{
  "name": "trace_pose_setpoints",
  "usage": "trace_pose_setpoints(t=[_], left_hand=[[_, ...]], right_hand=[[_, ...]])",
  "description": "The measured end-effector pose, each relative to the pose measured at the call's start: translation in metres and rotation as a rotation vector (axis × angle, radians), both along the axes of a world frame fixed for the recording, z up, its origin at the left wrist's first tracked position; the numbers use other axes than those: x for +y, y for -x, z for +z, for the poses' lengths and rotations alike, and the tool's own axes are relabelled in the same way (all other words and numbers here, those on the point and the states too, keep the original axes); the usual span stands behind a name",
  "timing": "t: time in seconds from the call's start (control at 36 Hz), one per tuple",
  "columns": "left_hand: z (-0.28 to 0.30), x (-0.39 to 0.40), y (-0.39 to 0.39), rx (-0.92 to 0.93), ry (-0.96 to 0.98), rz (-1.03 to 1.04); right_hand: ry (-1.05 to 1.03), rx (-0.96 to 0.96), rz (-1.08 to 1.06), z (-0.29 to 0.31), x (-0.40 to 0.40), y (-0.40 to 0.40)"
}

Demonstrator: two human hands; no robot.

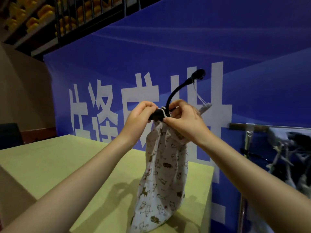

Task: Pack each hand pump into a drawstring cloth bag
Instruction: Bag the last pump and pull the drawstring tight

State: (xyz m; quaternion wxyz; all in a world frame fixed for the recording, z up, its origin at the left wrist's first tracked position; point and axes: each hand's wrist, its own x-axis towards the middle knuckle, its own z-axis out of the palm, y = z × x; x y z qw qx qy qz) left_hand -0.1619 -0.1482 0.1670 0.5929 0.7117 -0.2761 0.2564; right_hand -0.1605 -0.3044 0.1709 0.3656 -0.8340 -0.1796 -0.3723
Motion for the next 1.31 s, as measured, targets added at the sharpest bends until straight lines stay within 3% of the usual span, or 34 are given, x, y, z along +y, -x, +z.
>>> trace_pose_setpoints(t=[0.22,0.33,0.5,0.69,0.92,1.06,1.31], left_hand=[[-0.005,-0.035,-0.010,0.073,-0.016,-0.258],[-0.007,-0.048,-0.012,0.086,0.013,-0.252],[-0.008,-0.059,-0.008,0.124,0.012,-0.318],[-0.009,-0.059,-0.009,0.084,-0.029,-0.282],[-0.008,-0.053,-0.015,0.009,-0.088,-0.190],[-0.009,-0.062,-0.018,-0.035,-0.086,-0.181],[-0.015,-0.093,-0.014,-0.025,-0.009,-0.247]], right_hand=[[0.049,-0.021,-0.007,0.004,-0.028,0.008],[-0.163,0.092,0.153,-0.001,-0.037,0.011],[-0.250,0.032,0.181,-0.010,-0.039,0.013],[-0.181,-0.055,0.091,-0.012,-0.030,0.010],[-0.287,0.108,0.205,0.000,-0.036,0.013],[-0.119,0.038,0.132,0.010,-0.044,0.020],[-0.128,0.050,0.009,0.001,-0.071,0.027]])
